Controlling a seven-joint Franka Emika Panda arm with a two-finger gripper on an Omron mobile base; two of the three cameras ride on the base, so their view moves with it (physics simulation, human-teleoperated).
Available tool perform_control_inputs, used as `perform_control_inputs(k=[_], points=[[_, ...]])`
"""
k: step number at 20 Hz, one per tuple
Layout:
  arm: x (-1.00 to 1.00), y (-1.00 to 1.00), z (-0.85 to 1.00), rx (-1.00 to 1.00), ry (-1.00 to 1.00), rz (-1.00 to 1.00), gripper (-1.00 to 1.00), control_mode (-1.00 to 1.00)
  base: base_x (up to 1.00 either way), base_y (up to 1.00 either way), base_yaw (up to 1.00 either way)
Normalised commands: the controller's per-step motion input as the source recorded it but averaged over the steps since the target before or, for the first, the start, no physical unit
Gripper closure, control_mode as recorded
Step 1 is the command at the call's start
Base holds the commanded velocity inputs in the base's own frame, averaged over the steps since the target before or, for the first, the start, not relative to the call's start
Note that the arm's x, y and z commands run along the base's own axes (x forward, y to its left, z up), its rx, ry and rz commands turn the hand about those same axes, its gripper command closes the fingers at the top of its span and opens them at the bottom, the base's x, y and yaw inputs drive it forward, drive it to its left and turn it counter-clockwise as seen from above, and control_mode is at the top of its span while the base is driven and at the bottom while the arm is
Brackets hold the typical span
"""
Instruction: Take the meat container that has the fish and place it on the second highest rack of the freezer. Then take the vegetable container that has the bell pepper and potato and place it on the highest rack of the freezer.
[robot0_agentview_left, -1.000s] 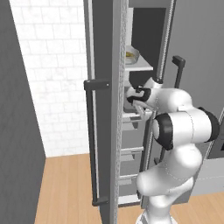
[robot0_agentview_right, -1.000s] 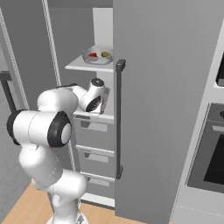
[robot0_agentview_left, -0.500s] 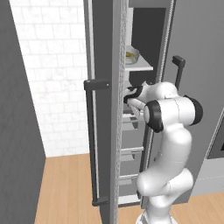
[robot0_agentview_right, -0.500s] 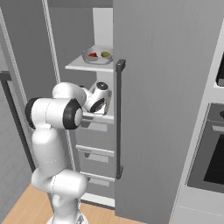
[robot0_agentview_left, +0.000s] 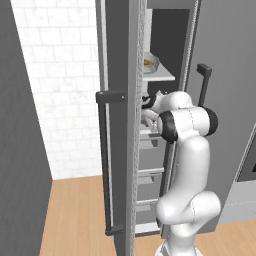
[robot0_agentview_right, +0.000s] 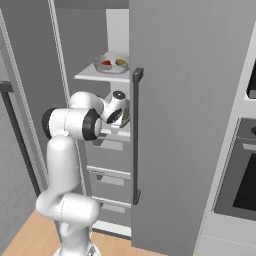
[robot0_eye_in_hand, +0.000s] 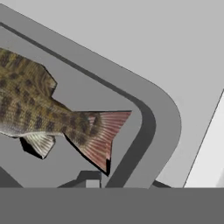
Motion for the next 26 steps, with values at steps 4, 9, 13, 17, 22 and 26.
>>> perform_control_inputs(k=[4,9,13,17,22,26], points=[[-0.01,0.04,-0.05,0.00,-0.08,0.00,-1.00,-1.00,0.00,0.00,0.00],[-0.68,0.08,0.05,0.00,-0.24,0.00,-1.00,-1.00,0.00,0.00,0.00],[-1.00,0.26,0.14,-0.01,-0.28,0.00,-1.00,-1.00,0.00,0.00,0.00],[-1.00,0.43,0.01,-0.01,-0.25,0.00,-1.00,-1.00,0.00,0.00,0.00],[-1.00,0.28,0.10,-0.01,-0.20,0.00,-1.00,-1.00,0.00,0.00,0.00],[-1.00,-0.03,0.51,0.00,-0.08,0.00,-1.00,-1.00,0.00,0.00,0.00]])
